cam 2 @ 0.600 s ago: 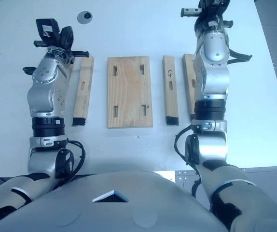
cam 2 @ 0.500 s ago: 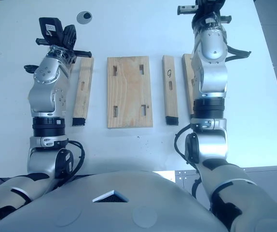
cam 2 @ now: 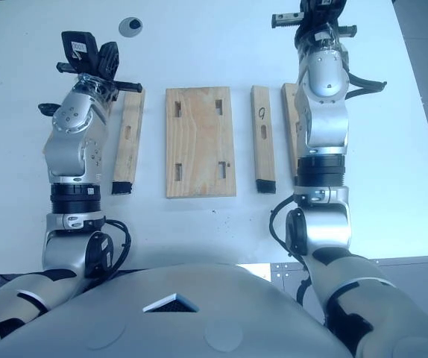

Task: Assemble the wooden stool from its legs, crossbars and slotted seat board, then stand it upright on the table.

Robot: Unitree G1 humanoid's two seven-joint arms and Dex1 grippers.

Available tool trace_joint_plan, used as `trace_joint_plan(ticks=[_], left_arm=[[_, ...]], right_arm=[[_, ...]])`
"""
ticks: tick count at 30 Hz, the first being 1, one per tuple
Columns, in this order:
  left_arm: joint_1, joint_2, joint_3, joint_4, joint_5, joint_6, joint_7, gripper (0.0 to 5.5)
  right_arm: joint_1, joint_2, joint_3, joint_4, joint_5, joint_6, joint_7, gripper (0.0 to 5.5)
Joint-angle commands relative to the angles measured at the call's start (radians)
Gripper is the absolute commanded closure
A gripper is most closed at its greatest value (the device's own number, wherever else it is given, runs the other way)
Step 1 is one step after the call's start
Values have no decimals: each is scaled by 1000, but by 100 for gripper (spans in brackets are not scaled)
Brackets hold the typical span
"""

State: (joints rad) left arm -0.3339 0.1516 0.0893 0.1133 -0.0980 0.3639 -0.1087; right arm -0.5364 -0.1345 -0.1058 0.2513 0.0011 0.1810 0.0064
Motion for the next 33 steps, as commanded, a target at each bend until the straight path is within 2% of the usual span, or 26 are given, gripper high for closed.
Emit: trace_joint_plan(ticks=[1,4,7,12,15,20,27,33], left_arm=[[-10,17,5,15,1,0,-11,549],[-8,28,4,16,-5,4,-31,549],[32,94,5,-20,-20,46,-111,495],[242,412,49,-121,-52,142,-410,417],[338,508,103,-115,-65,146,-491,382],[411,540,153,-58,-74,111,-521,317],[407,564,183,65,-71,33,-525,317],[383,576,155,162,-78,-6,-586,317]], right_arm=[[-3,-13,-5,1,-2,11,-6,545],[-8,-13,-8,7,-4,10,-12,545],[-11,-18,-10,4,-5,9,-11,545],[-4,-22,-7,9,-7,7,-2,545],[8,-20,-7,-8,-8,14,-1,545],[10,-23,-6,-6,-8,22,11,545],[4,-22,-7,1,-10,24,18,545],[1,-17,-7,7,-9,24,16,545]])
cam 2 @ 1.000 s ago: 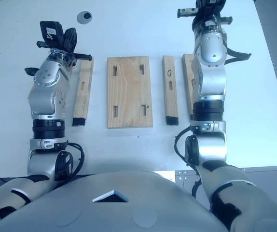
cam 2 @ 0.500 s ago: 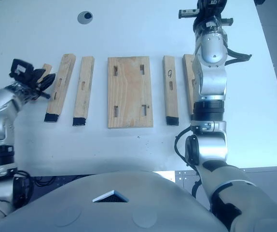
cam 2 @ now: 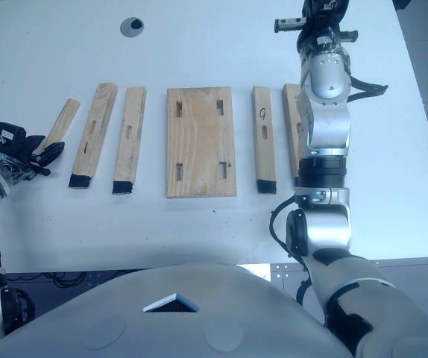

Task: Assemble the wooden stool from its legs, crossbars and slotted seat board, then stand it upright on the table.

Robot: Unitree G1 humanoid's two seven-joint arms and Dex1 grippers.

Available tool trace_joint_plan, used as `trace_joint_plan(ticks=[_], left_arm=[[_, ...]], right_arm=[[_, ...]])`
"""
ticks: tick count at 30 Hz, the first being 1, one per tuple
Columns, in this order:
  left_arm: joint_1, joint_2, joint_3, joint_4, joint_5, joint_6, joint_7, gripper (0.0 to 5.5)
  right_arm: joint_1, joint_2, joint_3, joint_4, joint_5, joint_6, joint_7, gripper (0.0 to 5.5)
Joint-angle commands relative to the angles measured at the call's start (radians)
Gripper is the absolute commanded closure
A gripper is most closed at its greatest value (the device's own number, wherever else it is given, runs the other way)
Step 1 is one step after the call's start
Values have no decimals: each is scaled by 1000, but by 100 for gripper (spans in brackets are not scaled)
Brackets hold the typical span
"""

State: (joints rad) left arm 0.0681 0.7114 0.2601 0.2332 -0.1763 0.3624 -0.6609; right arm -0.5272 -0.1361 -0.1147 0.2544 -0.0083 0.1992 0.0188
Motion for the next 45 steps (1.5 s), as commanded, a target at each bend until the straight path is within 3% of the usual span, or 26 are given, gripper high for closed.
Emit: trace_joint_plan(ticks=[1,4,11,15,21,24,27,33,37,43,45], left_arm=[[-32,21,-26,74,4,-3,-47,317],[-67,29,-62,176,27,-9,-76,317],[-10,14,-117,188,21,6,-127,424],[6,-16,-157,185,40,-4,-108,426],[-168,-120,26,-88,-152,24,56,426],[-261,-197,-27,-334,-242,120,103,426],[-326,-276,-157,-466,-246,171,141,426],[-393,-376,-292,-527,-229,193,178,426],[-399,-403,-330,-533,-222,191,186,426],[-367,-405,-356,-553,-226,190,179,426],[-354,-400,-360,-555,-226,190,175,426]], right_arm=[[-8,-14,2,4,1,6,2,545],[-3,-8,4,0,-1,6,-2,545],[-1,-11,-2,0,2,9,-4,545],[-15,-14,-4,8,2,8,-5,545],[-51,1,-37,12,78,60,36,545],[-111,48,-96,-6,309,289,164,498],[-157,62,-137,-44,542,549,278,446],[-175,73,-194,-156,862,882,339,340],[-171,77,-216,-167,949,966,312,270],[-208,83,-281,-82,1008,994,241,259],[-220,86,-313,-46,1030,995,209,289]])
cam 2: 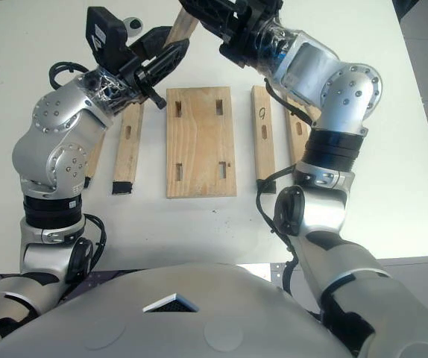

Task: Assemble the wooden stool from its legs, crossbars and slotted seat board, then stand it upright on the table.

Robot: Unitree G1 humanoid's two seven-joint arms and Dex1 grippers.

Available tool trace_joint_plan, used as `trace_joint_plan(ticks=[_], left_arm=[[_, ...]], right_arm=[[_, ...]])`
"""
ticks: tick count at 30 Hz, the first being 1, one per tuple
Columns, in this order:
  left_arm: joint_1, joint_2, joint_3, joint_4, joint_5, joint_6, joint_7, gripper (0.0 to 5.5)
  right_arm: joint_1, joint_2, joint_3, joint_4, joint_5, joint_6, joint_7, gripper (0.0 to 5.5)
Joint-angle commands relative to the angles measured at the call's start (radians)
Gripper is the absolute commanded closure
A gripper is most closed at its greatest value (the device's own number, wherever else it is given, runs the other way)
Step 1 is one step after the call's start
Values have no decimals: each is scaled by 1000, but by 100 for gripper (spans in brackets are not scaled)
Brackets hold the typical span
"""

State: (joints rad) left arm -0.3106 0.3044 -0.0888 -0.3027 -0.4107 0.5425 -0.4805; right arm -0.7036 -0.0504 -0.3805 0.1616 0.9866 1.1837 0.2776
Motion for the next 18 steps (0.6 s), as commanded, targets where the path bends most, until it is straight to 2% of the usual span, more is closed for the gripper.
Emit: trace_joint_plan(ticks=[1,12,18], left_arm=[[30,9,-12,-18,10,9,-7,426],[35,4,-16,-1,23,2,2,426],[24,-6,-10,29,40,-13,10,426]], right_arm=[[-49,1,-58,59,39,8,-62,311],[-66,-6,-77,82,50,-15,-103,495],[-60,-13,-50,65,25,-35,-97,508]])
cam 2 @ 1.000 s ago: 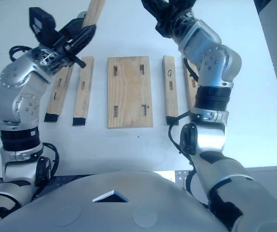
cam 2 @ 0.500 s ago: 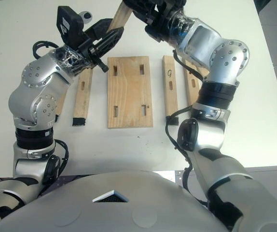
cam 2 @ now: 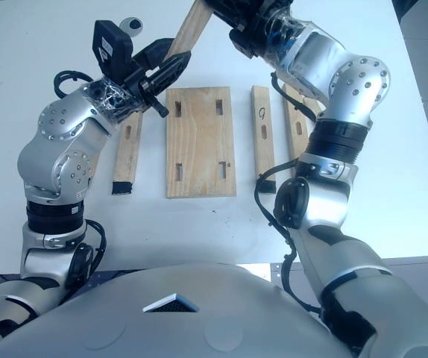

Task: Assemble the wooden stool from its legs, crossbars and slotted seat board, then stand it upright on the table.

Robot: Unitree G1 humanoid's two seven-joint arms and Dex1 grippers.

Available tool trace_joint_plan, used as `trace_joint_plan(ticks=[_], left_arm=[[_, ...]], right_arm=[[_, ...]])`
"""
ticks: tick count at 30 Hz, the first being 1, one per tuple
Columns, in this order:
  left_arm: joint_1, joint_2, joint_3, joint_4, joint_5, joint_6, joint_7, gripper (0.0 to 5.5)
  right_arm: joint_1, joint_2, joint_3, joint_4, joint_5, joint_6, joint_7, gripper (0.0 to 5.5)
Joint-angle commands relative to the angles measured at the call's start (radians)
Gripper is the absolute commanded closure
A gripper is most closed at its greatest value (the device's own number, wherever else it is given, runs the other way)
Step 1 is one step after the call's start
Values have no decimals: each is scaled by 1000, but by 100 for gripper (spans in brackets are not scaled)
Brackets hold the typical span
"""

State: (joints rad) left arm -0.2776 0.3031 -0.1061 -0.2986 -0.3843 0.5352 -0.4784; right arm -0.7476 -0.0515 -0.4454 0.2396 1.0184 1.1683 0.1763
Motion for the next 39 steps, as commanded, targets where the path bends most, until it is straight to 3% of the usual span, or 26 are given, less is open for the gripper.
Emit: trace_joint_plan(ticks=[1,2,7,11,17,25,30,34,39], left_arm=[[-5,-6,9,24,18,-8,12,426],[0,-9,13,23,18,-6,18,426],[4,-26,28,59,23,5,47,327],[-5,-9,7,73,47,11,40,262],[12,49,-21,46,65,68,-4,260],[-82,91,133,123,48,113,37,260],[-56,15,209,121,59,77,159,336],[73,-38,243,87,85,26,245,397],[171,-114,234,56,112,-16,326,479]], right_arm=[[-13,-12,24,-17,-12,-22,4,509],[-11,-12,33,-21,-17,-25,4,510],[4,-16,74,-17,-67,-67,3,510],[9,-26,50,45,-139,-175,-33,510],[104,-8,45,36,-259,-339,-101,510],[170,-13,92,-57,-326,-459,-81,510],[120,-122,158,-109,-326,-398,45,510],[212,-296,200,-281,-286,-214,142,510],[299,-510,126,-313,-300,-102,199,510]])
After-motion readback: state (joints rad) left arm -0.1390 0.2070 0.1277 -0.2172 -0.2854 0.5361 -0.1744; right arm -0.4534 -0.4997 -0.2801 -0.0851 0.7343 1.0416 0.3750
